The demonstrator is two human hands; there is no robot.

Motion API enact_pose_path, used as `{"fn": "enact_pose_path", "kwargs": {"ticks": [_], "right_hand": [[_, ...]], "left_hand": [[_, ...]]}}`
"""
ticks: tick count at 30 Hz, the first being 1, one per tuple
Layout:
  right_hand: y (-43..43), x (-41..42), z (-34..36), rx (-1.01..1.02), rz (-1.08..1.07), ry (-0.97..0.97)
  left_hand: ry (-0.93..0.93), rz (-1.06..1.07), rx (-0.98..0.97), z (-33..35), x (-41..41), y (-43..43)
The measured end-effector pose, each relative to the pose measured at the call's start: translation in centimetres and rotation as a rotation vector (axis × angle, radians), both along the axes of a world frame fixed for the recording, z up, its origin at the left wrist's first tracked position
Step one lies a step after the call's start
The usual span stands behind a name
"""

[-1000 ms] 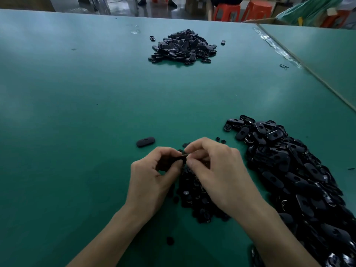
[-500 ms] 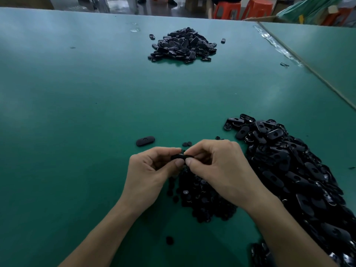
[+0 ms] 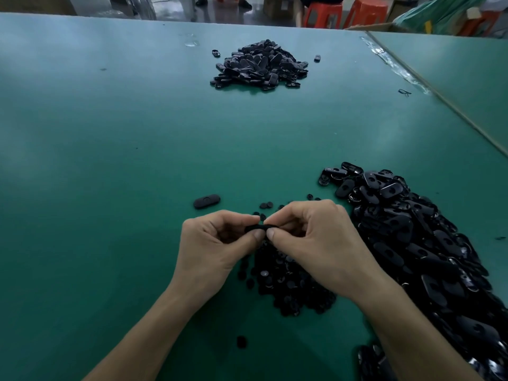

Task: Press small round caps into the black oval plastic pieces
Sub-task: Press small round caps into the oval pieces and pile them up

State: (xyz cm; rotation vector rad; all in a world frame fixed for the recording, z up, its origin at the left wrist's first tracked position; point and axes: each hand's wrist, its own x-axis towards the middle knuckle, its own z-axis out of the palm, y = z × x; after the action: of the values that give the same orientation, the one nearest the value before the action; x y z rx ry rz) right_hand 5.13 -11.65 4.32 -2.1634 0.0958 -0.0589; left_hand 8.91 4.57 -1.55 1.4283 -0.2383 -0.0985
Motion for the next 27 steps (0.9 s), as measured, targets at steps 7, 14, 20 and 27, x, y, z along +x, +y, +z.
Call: {"fn": "enact_pose_path", "kwargs": {"ticks": [7,14,20,27], "right_hand": [[-1.7,1.5,0.2,-0.182,0.004,-0.034],[-8.1,4.8,-1.5,-0.840,-0.271,0.159],[-8.8,4.7,-2.3,-0.856,-0.289,0.199],[-8.7,4.8,-2.5,-0.814,-0.247,0.199]], "left_hand": [[-0.105,0.148,0.131,0.0,0.5,0.4],[-0.201,0.429,0.412,-0.1,3.3,3.1],[-0.182,0.447,0.537,-0.9,4.3,3.5],[-0.296,0.437,0.856,-1.6,4.9,3.6]]}}
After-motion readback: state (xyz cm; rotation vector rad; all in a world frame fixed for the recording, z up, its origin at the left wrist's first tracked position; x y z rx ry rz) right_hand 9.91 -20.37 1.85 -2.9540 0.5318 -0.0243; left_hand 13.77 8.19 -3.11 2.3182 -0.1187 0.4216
